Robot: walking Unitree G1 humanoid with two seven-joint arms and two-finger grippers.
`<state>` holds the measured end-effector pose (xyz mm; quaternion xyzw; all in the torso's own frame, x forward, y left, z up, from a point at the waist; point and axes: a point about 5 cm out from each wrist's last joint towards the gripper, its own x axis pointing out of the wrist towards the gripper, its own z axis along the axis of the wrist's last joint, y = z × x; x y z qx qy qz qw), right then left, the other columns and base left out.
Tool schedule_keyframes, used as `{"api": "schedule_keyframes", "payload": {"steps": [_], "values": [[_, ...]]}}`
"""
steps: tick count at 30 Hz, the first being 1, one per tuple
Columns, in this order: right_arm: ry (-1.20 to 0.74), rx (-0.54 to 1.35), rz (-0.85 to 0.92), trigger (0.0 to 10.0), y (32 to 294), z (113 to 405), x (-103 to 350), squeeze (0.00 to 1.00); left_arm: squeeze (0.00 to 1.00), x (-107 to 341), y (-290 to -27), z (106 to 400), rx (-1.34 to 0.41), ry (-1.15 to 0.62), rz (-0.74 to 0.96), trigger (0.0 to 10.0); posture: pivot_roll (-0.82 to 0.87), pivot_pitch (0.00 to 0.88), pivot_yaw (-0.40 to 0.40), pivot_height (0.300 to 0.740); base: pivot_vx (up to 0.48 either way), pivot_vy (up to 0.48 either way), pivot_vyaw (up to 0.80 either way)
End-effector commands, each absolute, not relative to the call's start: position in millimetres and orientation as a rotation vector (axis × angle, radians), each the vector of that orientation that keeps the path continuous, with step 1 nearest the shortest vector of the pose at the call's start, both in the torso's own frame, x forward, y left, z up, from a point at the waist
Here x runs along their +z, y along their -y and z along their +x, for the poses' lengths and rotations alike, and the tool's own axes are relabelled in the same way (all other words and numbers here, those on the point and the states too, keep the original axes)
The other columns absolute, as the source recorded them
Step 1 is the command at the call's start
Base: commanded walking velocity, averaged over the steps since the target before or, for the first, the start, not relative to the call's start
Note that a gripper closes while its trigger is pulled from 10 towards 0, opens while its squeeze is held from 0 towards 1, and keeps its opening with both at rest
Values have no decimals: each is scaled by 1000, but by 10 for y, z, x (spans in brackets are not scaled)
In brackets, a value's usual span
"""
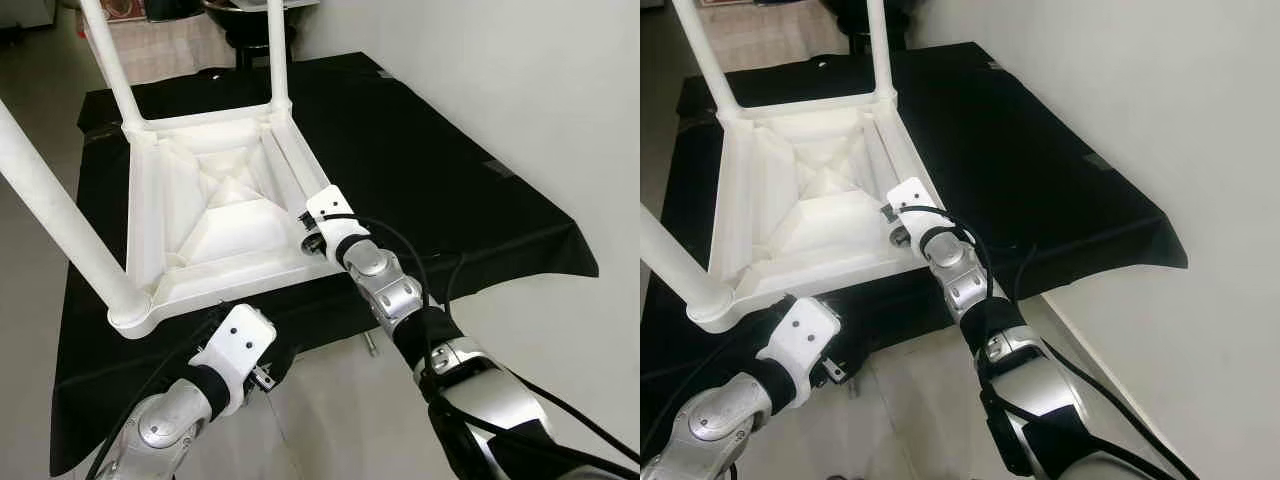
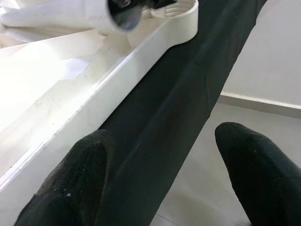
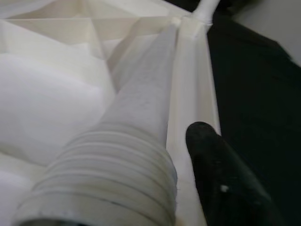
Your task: Building children table
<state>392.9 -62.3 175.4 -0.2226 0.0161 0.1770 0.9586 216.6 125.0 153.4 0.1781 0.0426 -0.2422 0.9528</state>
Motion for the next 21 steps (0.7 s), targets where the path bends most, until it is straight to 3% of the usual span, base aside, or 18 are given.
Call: {"api": "schedule_keyframes", "payload": {"steps": [1, 13, 14, 18, 20, 21], "values": [[-3, 332, -445, 0, 697, 3944, 1786, 0, 0, 1503, -1277, 2188, -477, -97, 346, 10000, -15, 110, -61, 740, 0, 0, 0], [90, 247, -233, 0, 1204, 4031, 2119, 0, 0, 1692, -1252, 2365, -439, -21, 164, 10000, -44, 84, -50, 740, 0, 0, 0], [109, 203, -160, 0, 1438, 4059, 2257, 0, 0, 1767, -1208, 2422, -465, 0, 67, 10000, -58, 78, -44, 740, 0, 0, 0], [143, 157, -67, 0, 1686, 4071, 2417, 0, 0, 1882, -1157, 2491, -496, 37, -48, 10000, -63, 78, -42, 740, 0, 0, 0], [143, 157, -67, 0, 1686, 4071, 2417, 0, 0, 1882, -1157, 2491, -496, 37, -48, 10000, -63, 78, -42, 740, 0, 0, 0], [170, 151, 15, 0, 1800, 4067, 2509, 0, 0, 1976, -1136, 2539, -508, 71, -111, 10000, -65, 76, -39, 740, 0, 0, 0]]}}
